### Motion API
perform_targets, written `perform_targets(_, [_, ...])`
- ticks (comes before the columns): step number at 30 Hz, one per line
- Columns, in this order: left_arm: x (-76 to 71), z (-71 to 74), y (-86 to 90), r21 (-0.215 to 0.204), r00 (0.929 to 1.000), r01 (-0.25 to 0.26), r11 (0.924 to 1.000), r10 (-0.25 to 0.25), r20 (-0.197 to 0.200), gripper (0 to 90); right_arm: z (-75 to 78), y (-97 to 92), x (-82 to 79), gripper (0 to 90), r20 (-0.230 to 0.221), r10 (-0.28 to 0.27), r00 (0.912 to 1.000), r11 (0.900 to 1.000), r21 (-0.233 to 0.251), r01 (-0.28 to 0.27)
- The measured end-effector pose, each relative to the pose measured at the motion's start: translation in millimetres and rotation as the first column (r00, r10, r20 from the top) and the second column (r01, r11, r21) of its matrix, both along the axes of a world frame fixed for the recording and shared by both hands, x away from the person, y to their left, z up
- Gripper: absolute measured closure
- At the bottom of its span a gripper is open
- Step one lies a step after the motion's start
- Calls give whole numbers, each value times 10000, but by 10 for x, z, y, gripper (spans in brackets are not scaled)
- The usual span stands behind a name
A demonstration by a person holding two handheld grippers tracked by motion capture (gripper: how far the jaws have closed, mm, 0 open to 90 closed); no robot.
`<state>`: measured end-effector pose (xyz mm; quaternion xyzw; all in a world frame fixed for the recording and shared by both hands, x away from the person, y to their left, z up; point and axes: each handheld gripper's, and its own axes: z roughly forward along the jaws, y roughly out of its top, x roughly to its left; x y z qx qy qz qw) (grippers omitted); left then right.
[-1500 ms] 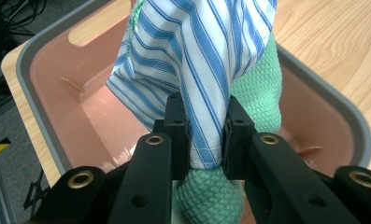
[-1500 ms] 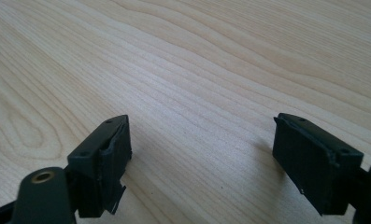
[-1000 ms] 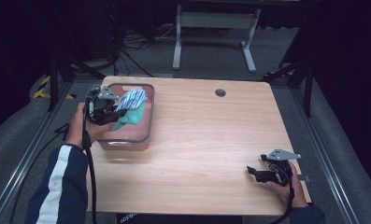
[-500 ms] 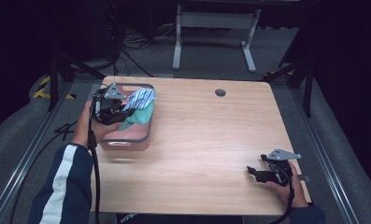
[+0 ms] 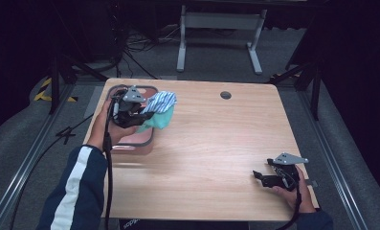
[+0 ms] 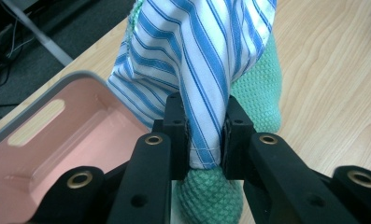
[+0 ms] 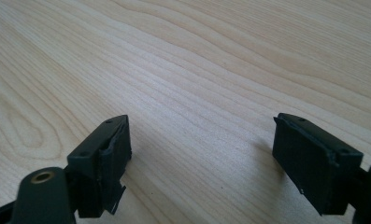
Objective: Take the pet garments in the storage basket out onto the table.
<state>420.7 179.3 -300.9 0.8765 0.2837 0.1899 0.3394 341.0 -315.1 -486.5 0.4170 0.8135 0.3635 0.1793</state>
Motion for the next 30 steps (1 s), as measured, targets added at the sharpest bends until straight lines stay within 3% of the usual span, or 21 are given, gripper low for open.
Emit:
perform_targets(16, [-1, -102, -479, 133, 9941, 1073, 9941, -1070, -173, 765, 0, -3, 1, 204, -16, 3, 10000, 10000, 44, -3])
perform_targets(30, [19, -188, -847, 497, 9804, 1953, 9795, -1936, -358, 765, 0, -1, 1, 203, -2, 6, 10000, 10000, 14, -6])
